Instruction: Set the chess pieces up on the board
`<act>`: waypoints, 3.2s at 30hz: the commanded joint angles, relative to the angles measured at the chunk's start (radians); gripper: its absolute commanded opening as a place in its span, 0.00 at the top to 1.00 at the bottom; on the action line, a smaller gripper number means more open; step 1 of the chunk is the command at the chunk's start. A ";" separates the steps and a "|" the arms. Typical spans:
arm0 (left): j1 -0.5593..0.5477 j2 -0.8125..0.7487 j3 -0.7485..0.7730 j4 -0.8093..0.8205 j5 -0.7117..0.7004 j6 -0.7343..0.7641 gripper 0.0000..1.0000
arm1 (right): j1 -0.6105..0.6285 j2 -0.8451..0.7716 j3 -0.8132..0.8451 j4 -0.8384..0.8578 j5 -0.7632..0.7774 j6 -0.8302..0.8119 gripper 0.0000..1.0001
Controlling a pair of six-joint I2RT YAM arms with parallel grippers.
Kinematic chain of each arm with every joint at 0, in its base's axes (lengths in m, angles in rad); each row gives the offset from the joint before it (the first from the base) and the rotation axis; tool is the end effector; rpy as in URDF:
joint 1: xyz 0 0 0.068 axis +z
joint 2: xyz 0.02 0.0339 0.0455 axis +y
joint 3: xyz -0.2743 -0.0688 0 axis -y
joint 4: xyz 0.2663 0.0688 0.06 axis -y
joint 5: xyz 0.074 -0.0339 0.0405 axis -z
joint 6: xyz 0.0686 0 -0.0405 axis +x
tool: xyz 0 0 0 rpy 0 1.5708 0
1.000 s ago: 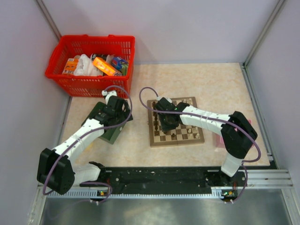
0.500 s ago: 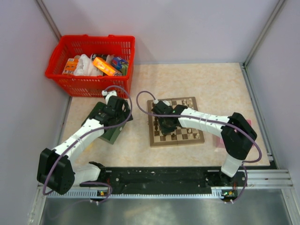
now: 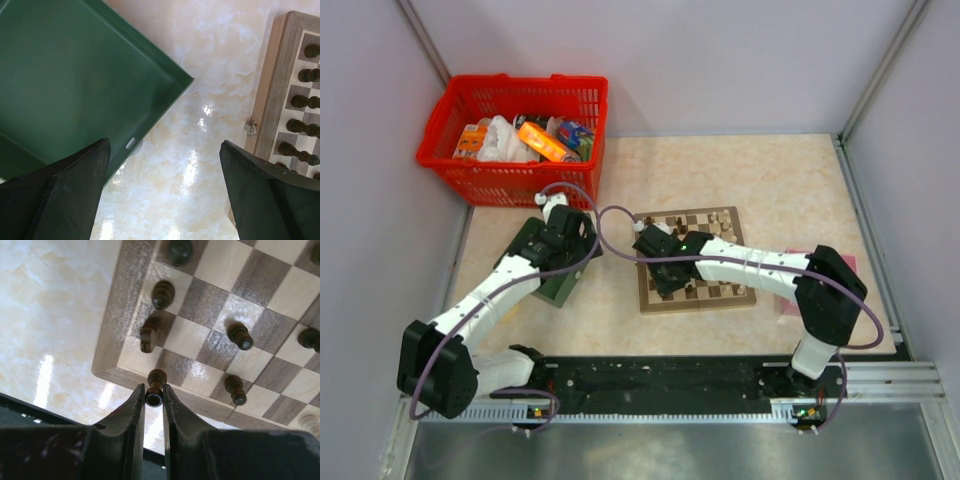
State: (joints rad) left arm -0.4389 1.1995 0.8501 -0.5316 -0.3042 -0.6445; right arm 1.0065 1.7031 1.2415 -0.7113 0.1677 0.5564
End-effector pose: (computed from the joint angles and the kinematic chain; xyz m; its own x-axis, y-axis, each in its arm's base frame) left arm 0.2622 -0.1004 0.2268 -0.6981 -0.3055 -0.6475 -0.2333 0.9521 -0.1976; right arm 0.2109 0.3118 0.1899 -0.8404 -0.3541 -0.4103 -0.4177 0.9056 0.0740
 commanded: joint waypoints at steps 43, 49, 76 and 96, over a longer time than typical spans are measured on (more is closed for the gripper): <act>0.008 -0.137 -0.039 -0.019 -0.142 -0.067 0.03 | 0.040 0.075 0.092 0.081 -0.045 -0.059 0.72; 0.009 -0.132 -0.042 -0.019 -0.138 -0.067 0.03 | 0.038 0.075 0.090 0.081 -0.040 -0.058 0.75; 0.008 -0.201 -0.063 -0.019 -0.176 -0.099 0.03 | -0.202 -0.212 0.102 0.095 0.044 -0.081 0.56; 0.011 -0.195 -0.040 -0.001 -0.191 -0.044 0.02 | -0.465 0.322 0.564 0.032 -0.083 -0.200 0.60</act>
State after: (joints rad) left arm -0.4335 1.0279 0.7914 -0.5552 -0.4690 -0.6964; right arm 0.5552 1.9579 1.6848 -0.6460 0.0895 0.3939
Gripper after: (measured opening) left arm 0.973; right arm 0.404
